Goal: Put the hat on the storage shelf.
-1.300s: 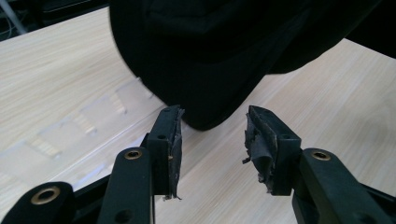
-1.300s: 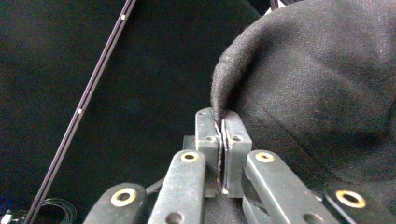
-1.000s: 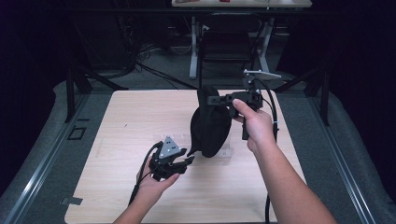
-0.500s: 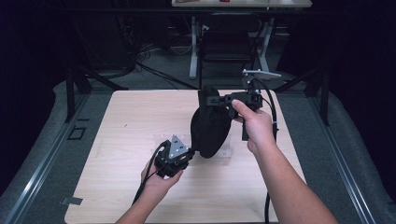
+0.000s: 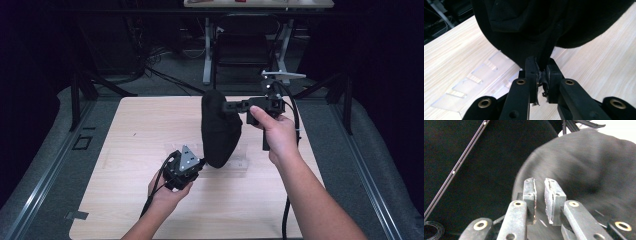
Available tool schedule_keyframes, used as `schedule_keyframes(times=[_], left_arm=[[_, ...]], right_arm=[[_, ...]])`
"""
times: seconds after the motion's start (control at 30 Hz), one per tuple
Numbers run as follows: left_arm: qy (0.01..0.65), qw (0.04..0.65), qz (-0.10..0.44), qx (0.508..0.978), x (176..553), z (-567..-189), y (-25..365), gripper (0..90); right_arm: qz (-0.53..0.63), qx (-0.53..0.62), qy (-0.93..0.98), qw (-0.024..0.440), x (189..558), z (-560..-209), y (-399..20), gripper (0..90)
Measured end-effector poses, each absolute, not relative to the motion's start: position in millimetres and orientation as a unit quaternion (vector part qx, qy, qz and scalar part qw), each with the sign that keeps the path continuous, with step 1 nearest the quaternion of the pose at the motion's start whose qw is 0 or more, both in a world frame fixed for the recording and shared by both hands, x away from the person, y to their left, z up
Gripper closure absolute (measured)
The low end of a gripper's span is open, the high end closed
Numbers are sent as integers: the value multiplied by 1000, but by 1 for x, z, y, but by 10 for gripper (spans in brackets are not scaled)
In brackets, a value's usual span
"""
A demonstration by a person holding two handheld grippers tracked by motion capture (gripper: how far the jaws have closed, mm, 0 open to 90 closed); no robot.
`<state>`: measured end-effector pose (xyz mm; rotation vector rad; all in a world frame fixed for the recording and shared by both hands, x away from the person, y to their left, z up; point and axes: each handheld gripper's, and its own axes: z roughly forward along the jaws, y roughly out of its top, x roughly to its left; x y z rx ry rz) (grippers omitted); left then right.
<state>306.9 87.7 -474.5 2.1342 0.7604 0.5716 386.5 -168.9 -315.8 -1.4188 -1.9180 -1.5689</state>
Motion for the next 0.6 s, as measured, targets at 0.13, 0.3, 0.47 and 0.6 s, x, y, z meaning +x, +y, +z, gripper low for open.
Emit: schedule_keyframes(times=[0.13,0.3,0.47,0.6], left_arm=[[302,383,228,843,308,-477,93,849],[307,381,225,843,308,-482,99,848],[322,388,208,838,309,-493,107,848],[333,393,196,835,311,-500,111,847]], right_arm=[[-544,-495,-664,140,385,-315,-178,792],[-545,-499,-660,137,384,-315,-186,788],[-543,-504,-658,133,383,-316,-194,786],[-545,-508,-655,130,382,-317,-199,784]])
